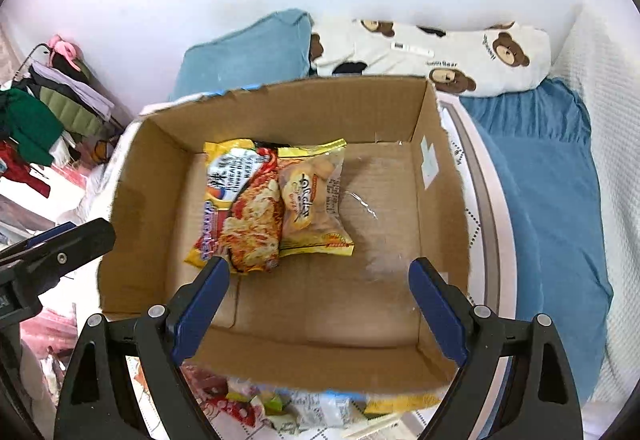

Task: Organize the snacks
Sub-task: 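Grasp the orange packet with left tool while right tool grasps Franzzi cookie pack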

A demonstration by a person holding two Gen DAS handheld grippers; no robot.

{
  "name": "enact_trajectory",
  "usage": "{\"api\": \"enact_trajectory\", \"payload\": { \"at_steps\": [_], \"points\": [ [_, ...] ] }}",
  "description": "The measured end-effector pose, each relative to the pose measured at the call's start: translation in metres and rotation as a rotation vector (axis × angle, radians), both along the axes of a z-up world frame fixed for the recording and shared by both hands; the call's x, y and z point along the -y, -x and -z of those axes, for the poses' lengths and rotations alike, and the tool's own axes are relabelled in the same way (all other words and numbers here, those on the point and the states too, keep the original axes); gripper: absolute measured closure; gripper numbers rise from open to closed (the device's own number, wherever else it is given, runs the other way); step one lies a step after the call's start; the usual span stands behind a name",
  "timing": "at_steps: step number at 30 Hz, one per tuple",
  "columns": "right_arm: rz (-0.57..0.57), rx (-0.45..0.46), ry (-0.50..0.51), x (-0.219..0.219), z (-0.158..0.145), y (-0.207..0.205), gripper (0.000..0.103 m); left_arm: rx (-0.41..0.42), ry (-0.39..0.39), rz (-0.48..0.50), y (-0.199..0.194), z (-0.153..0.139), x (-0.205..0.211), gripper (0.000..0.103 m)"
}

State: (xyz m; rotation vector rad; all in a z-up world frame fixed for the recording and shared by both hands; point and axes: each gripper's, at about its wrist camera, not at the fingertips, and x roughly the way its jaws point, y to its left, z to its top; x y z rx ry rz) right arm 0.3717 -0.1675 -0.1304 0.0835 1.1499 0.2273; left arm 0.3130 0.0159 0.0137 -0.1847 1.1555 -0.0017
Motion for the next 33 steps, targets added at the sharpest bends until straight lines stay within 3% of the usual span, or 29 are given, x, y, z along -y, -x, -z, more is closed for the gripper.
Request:
{"api": "enact_trajectory", "payload": {
  "at_steps": [6,10,16,21,23,26,29,33],
  "points": [
    [-0.005,0.046,-0.064,0.006,-0.024,0.044,0.01,0.045,0.009,0.011,0.041,-0.017,0.001,0.009],
    [-0.025,0.016,-0.042,0.013,-0.016,0.079,0.01,0.06,-0.022,0.012,0.078,-0.012,0.0,0.009],
    [-0.029,-0.138,0.09,0.043,0.06,0.133,0.01,-0.03,-0.11,0.03,0.139,0.047,0.007,0.009],
    [-0.028,-0.271,0.168,0.071,0.141,0.152,0.01,-0.23,-0.167,0.033,0.164,0.131,0.015,0.009],
    [-0.025,-0.302,0.19,0.078,0.163,0.156,0.01,-0.269,-0.174,0.038,0.17,0.152,0.018,0.009],
    [-0.017,-0.351,0.151,0.085,0.186,0.161,0.011,-0.305,-0.204,0.063,0.175,0.173,0.024,0.009],
    [0.018,-0.375,0.111,0.089,0.192,0.167,0.03,-0.313,-0.244,0.081,0.179,0.181,0.026,0.009],
    [0.052,-0.413,0.041,0.082,0.19,0.18,0.034,-0.288,-0.311,0.063,0.18,0.175,0.014,0.009]
  ]
}}
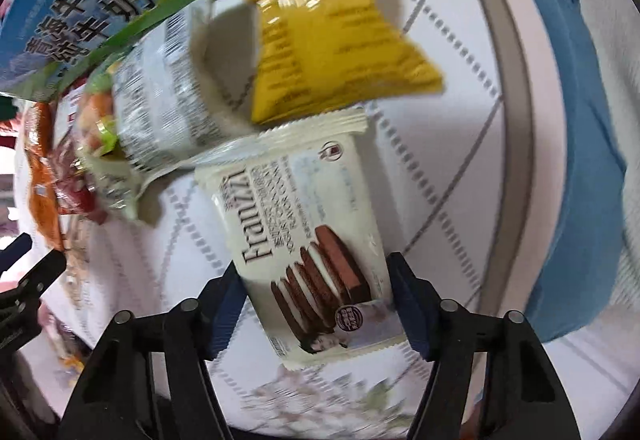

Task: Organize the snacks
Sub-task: 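Grasp the orange packet with left tool while right tool grasps Franzzi cookie pack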

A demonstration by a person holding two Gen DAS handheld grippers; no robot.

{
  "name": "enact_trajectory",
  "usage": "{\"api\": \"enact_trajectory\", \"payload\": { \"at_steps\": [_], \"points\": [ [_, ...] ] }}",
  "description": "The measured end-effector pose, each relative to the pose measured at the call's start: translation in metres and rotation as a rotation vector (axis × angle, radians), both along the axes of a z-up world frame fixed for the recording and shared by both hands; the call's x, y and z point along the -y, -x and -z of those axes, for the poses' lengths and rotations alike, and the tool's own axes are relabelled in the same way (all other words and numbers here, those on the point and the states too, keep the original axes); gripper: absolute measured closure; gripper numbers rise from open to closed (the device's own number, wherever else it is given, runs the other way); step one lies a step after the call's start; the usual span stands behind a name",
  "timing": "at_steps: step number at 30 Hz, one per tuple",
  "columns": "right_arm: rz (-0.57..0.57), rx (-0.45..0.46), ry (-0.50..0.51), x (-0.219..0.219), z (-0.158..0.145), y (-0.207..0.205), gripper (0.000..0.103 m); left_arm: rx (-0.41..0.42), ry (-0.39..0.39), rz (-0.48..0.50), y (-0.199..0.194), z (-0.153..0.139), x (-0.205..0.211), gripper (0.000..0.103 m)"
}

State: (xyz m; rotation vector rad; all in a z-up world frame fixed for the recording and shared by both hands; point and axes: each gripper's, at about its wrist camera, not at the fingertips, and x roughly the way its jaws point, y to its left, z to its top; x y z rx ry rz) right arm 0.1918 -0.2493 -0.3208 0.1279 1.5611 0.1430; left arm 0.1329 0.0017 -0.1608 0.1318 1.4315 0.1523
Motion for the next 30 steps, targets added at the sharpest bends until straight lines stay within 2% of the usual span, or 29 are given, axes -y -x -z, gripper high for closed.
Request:
{"api": "enact_trajectory", "payload": {
  "at_steps": [3,8,12,17,18,19,22,23,26,28,30],
  "points": [
    [0.007,-0.029,-0.043,-0.012,-0.001,0.009,0.034,0.037,-0.114,-0.006,-0.005,-0.01,-0.021,0.009],
    [0.0,-0.036,-0.016,-0.024,0.007,0.015,0.033,0.009,-0.248,-0.003,-0.016,0.003,-0.05,0.009],
    [-0.027,-0.028,0.016,-0.034,0.005,0.015,0.033,-0.05,-0.277,0.015,-0.022,0.022,-0.066,0.009],
    [-0.035,-0.025,0.04,-0.048,0.007,0.027,0.033,-0.089,-0.262,0.065,-0.03,0.04,-0.065,0.009],
    [-0.038,-0.024,0.043,-0.058,0.009,0.025,0.033,-0.082,-0.246,0.072,-0.029,0.04,-0.064,0.01],
    [-0.04,-0.02,0.047,-0.056,0.008,0.027,0.034,-0.077,-0.23,0.07,-0.032,0.04,-0.064,0.017],
    [-0.051,-0.011,0.054,-0.062,0.007,0.026,0.039,-0.087,-0.119,0.035,-0.032,0.04,-0.07,0.045],
    [-0.054,-0.01,0.051,-0.064,0.005,0.027,0.039,-0.092,-0.08,0.012,-0.03,0.038,-0.071,0.05],
    [-0.049,-0.017,0.036,-0.052,0.003,0.028,0.04,-0.099,-0.01,-0.056,-0.024,0.036,-0.078,0.052],
    [-0.046,-0.024,0.028,-0.048,0.001,0.033,0.04,-0.115,0.084,-0.132,-0.02,0.037,-0.09,0.054],
    [-0.043,-0.035,0.012,-0.044,-0.001,0.037,0.04,-0.145,0.221,-0.238,-0.009,0.041,-0.101,0.055]
  ]
}}
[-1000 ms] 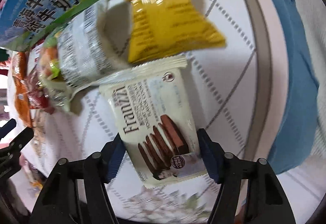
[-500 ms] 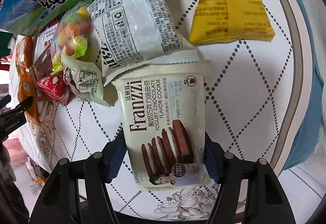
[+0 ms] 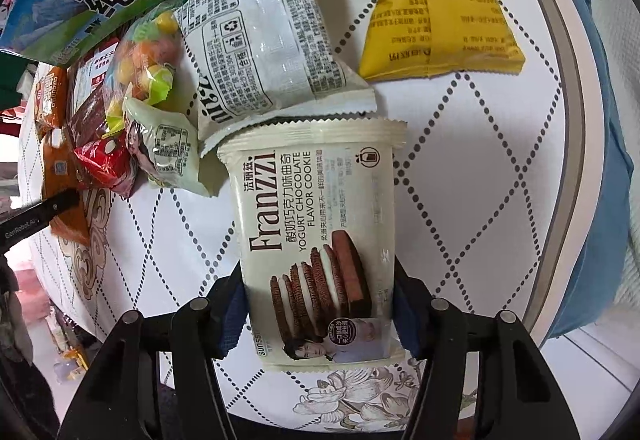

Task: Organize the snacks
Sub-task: 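Grasp the orange packet with left tool while right tool grasps Franzzi cookie pack, then carry both packs into the cardboard box and open both tools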

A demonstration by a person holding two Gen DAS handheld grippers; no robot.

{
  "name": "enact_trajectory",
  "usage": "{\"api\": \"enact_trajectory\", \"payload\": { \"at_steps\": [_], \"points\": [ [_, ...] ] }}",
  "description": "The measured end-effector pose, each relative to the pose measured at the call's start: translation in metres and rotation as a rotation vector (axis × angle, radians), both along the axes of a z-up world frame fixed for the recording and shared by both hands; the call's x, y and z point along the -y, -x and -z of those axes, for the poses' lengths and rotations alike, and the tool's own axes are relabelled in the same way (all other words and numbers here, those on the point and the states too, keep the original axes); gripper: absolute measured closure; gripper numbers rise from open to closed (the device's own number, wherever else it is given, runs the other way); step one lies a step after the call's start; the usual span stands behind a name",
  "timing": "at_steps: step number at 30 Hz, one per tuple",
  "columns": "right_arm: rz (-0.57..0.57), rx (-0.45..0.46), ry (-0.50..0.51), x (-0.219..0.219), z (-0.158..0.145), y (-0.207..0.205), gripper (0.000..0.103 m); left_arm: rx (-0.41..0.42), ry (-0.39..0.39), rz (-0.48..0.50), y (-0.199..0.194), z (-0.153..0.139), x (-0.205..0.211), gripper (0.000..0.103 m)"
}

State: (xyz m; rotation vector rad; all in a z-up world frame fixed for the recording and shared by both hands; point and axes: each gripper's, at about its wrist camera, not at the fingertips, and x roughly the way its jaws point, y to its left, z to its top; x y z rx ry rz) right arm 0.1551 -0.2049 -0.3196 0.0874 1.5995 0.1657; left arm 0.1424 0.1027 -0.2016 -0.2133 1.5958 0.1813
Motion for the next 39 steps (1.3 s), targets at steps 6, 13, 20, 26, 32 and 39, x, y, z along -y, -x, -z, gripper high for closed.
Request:
{"api": "enact_trajectory", "payload": {
  "at_steps": [6,13,20,26,32,39],
  "points": [
    [-0.012,-0.028,-0.038,0.016,-0.007,0.011,0.04,-0.05,0.14,-0.111,0.019,0.007,-0.003,0.055],
    [-0.02,-0.037,-0.021,0.021,-0.008,0.004,0.036,-0.028,-0.05,-0.044,0.005,-0.013,0.025,0.041],
    [-0.03,-0.003,0.006,0.018,-0.011,0.01,0.04,-0.024,-0.054,-0.074,-0.002,0.0,0.044,0.038],
    [-0.094,-0.044,0.007,0.013,-0.015,0.032,0.04,-0.045,-0.004,0.064,0.028,-0.003,0.077,0.047],
    [-0.085,-0.056,0.006,0.01,-0.013,0.036,0.038,-0.088,0.013,0.065,0.041,0.018,0.087,0.042],
    [-0.059,-0.041,0.003,0.014,-0.011,0.018,0.037,-0.07,-0.018,0.07,0.021,0.029,0.085,0.046]
  ]
}}
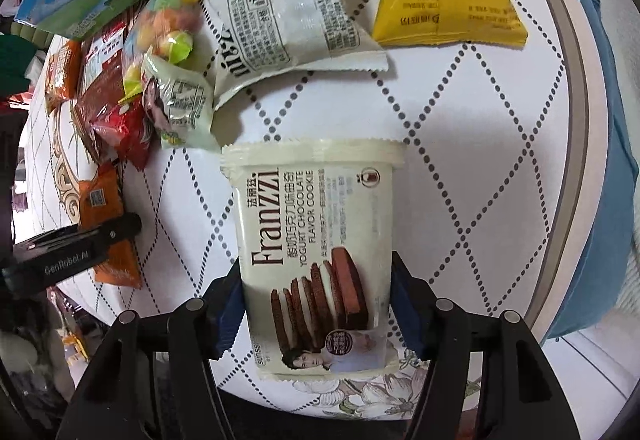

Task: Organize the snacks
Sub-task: 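Carry both packs into the cardboard box and open both tools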

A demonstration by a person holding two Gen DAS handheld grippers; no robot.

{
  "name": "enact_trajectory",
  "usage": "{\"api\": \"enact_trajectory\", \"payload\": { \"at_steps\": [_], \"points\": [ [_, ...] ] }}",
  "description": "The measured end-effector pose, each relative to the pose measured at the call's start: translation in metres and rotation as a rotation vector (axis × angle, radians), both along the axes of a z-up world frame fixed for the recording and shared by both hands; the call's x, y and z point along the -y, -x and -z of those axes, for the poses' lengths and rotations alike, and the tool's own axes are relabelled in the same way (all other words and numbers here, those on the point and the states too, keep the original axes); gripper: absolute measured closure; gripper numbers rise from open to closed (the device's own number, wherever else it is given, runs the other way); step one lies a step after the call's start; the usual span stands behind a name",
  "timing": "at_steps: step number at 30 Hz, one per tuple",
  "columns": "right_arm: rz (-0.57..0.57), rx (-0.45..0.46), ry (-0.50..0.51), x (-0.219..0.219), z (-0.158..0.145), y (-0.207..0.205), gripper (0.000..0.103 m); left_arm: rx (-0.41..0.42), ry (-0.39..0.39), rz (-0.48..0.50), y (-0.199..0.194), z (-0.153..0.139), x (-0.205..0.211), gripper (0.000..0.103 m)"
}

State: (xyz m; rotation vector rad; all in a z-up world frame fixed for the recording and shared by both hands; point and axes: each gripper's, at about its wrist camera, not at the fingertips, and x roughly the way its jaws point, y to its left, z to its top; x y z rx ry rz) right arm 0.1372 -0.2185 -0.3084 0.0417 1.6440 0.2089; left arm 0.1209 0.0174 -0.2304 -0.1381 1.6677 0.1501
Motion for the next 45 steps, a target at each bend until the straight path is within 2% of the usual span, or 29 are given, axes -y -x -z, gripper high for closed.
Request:
{"api": "enact_trajectory", "payload": {
  "at_steps": [1,5,8,12,15,19,21,25,28,30,34,36,43,45],
  "points": [
    [-0.003,0.015,-0.003,0.0,-0.002,0.001,0.041,0.003,-0.005,0.013,0.003,-0.007,0.008,0.049],
    [-0.018,0.033,-0.031,-0.007,-0.013,0.006,0.041,0.0,0.002,0.055,0.009,-0.021,0.017,0.054],
    [-0.024,0.038,-0.073,-0.01,-0.034,0.009,0.041,0.014,0.017,0.078,0.015,-0.039,0.015,0.054],
    [-0.032,0.061,-0.131,-0.012,-0.064,0.007,0.042,0.069,0.043,0.11,0.022,-0.08,0.02,0.054],
    [-0.032,0.101,-0.177,-0.012,-0.091,-0.006,0.042,0.124,0.092,0.113,0.016,-0.117,0.025,0.054],
    [0.001,0.196,-0.239,-0.009,-0.134,-0.045,0.042,0.242,0.153,0.121,-0.015,-0.173,0.036,0.054],
    [0.02,0.26,-0.248,-0.007,-0.154,-0.075,0.042,0.305,0.187,0.115,-0.045,-0.203,0.038,0.054],
    [0.053,0.376,-0.226,-0.007,-0.181,-0.134,0.042,0.397,0.16,0.126,-0.108,-0.231,0.026,0.054],
    [0.056,0.43,-0.171,-0.01,-0.186,-0.183,0.042,0.42,0.112,0.119,-0.157,-0.236,0.011,0.054],
    [0.048,0.437,-0.134,-0.016,-0.181,-0.211,0.042,0.402,0.079,0.115,-0.194,-0.23,0.0,0.054],
    [0.06,0.426,-0.063,-0.017,-0.166,-0.265,0.042,0.349,0.004,0.126,-0.249,-0.206,-0.012,0.054],
    [0.066,0.408,-0.039,-0.021,-0.153,-0.291,0.041,0.293,-0.013,0.126,-0.275,-0.186,-0.018,0.053],
    [0.057,0.351,0.016,-0.031,-0.115,-0.351,0.041,0.218,-0.033,0.112,-0.312,-0.15,-0.02,0.052],
    [0.055,0.318,0.037,-0.032,-0.102,-0.361,0.037,0.195,-0.027,0.117,-0.319,-0.143,-0.02,0.051]
  ]
}}
